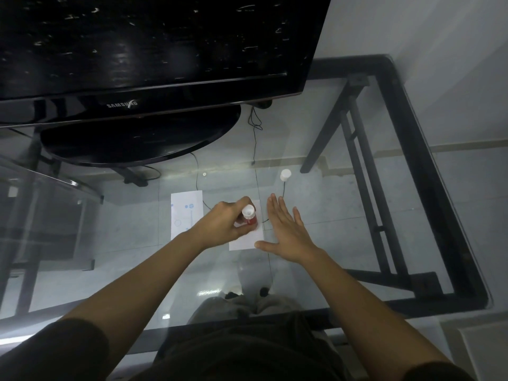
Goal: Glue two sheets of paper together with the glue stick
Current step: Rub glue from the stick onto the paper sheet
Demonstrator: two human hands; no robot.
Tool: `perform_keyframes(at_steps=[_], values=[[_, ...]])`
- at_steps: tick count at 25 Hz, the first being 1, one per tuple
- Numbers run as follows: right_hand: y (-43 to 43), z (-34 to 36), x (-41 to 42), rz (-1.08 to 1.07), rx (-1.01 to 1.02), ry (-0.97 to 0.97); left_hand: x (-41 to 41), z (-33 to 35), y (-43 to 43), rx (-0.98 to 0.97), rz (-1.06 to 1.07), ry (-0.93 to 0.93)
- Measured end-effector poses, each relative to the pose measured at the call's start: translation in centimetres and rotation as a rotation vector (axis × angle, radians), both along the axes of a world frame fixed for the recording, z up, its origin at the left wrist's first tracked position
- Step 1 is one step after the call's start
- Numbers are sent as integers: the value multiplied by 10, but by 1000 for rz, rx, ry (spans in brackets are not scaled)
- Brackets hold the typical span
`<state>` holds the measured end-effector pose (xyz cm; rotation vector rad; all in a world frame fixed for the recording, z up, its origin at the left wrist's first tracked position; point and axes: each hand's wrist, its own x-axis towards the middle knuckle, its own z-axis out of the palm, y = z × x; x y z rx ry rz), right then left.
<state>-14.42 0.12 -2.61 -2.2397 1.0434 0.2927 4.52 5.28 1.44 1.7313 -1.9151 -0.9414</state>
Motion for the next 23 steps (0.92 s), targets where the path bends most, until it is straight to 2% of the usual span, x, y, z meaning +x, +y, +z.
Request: perform_keyframes(at_steps=[3,7,12,16,23], values=[[0,-2,0,-2,-2,-3,-1,2,-1,-36,38,24],[0,-3,0,-3,1,-4,-6,1,4,18,-83,20],[0,-3,0,-2,-1,-3,-2,2,-6,-61,51,25],[0,-4,0,-1,5,-13,-12,0,10,-24,-88,32],[-1,-5,0,10,-7,4,-4,1,-26,-4,2,-6]])
